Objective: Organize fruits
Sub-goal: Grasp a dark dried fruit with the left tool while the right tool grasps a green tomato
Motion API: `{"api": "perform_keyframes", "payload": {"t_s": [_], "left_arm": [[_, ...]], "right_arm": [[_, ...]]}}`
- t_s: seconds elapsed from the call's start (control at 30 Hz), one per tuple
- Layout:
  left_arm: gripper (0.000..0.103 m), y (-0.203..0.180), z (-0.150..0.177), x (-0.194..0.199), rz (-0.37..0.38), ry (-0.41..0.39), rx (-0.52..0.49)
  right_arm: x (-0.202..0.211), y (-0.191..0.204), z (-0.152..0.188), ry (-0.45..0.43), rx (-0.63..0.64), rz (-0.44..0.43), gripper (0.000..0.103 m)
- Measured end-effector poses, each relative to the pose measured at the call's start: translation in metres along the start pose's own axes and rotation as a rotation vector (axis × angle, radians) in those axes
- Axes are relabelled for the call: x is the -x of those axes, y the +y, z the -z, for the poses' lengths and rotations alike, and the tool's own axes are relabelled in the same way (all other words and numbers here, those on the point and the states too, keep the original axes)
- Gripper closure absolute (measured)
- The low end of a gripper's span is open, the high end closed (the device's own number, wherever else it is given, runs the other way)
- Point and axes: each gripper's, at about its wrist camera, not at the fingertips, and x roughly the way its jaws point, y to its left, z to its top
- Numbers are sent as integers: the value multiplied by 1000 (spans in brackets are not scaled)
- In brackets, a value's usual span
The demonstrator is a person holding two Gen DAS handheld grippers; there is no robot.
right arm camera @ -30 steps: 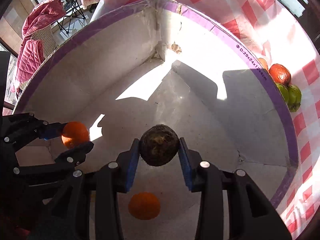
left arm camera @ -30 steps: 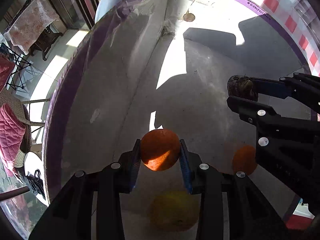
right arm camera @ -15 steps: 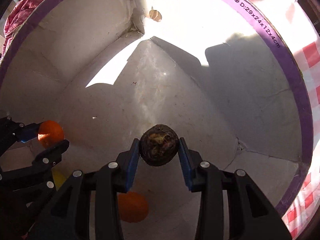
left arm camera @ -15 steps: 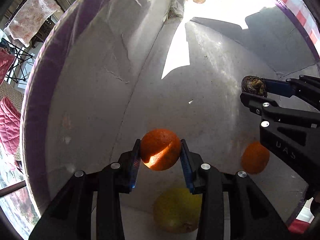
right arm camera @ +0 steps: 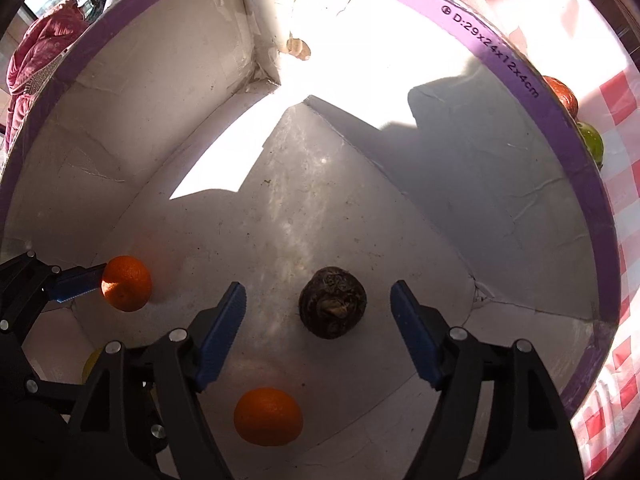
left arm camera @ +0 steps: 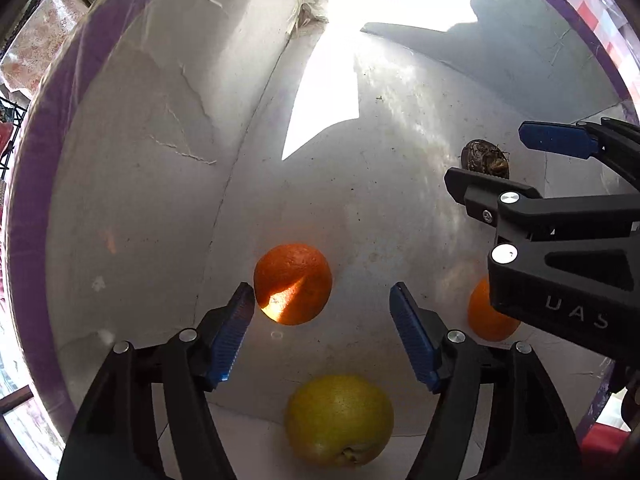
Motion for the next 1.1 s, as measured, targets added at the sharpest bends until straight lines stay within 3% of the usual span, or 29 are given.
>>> {"api": "perform_keyframes", "payload": {"t_s": [0.23, 0.47, 0.63, 0.8, 0.93, 1.0, 1.1], "left_arm": [[17, -13, 0, 22, 30, -106, -28], [16, -18, -2, 71, 39, -354, 7], [16, -33, -16, 111, 14, -489, 66], [16, -36, -45, 138, 35, -554, 137], [16, -62, -73, 143, 44, -561, 144], [16, -79, -86, 144, 51, -541, 123], [16, -103, -113, 137, 90, -445, 81]], "right_arm": [[43, -33, 7, -199, -101, -162, 21], [142, -68, 6, -544, -96, -356, 21], [172, -130, 15, -694, -212, -365, 20], [125, -212, 23, -641, -417, -267, 20], [65, -263, 17, -535, -504, -180, 20], [41, -281, 6, -497, -514, -154, 22], [15, -304, -13, -448, -536, -131, 26]]}}
